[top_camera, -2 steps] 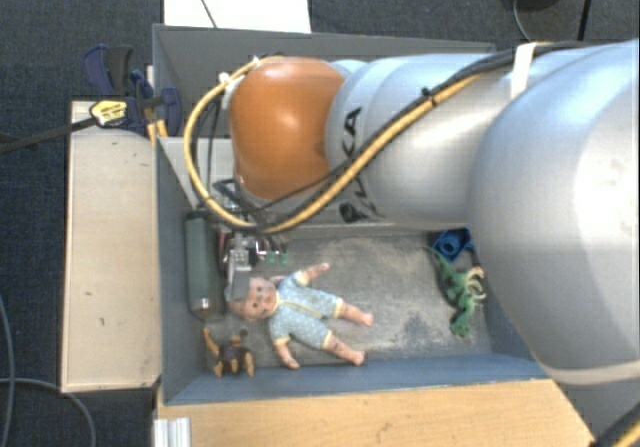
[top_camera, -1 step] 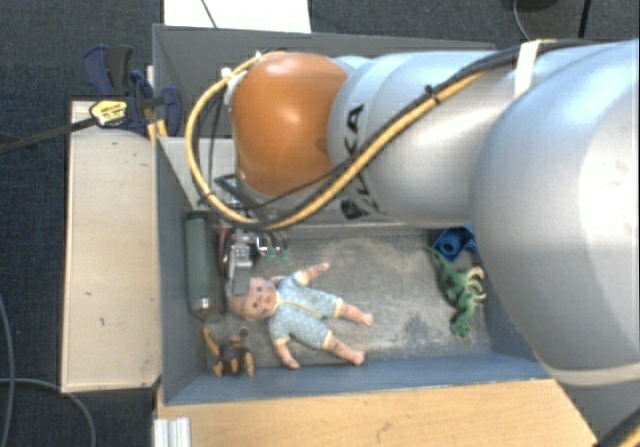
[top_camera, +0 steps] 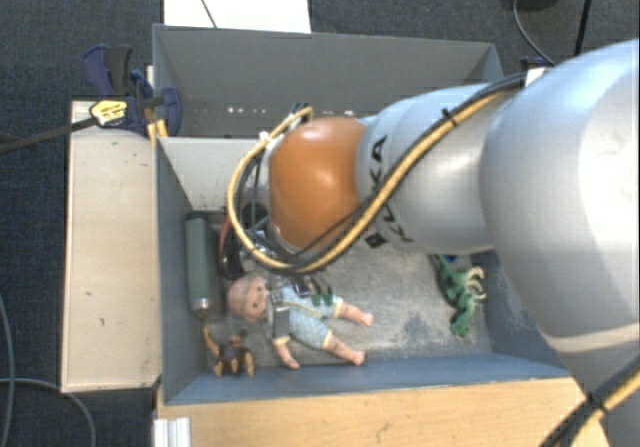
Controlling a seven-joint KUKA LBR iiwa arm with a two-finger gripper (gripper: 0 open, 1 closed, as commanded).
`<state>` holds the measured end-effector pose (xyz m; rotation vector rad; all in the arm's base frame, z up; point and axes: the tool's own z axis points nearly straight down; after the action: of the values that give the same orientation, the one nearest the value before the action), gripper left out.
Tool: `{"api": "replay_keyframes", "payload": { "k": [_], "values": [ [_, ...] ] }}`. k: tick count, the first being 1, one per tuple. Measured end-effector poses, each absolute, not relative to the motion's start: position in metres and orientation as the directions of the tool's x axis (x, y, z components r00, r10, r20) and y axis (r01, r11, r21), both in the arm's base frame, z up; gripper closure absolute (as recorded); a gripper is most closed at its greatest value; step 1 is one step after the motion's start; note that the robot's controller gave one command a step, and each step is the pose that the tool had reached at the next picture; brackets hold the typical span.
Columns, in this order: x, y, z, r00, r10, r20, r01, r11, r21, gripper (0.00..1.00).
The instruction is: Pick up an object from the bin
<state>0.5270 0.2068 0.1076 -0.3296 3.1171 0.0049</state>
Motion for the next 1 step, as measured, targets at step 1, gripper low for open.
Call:
{"api": "replay_keyframes", "payload": {
  "k": [1],
  "values": [
    [0.5177,0.1891,0.1157,-0.954,-0.300,0.001,-0.300,0.954,0.001,0.00]
  ]
}}
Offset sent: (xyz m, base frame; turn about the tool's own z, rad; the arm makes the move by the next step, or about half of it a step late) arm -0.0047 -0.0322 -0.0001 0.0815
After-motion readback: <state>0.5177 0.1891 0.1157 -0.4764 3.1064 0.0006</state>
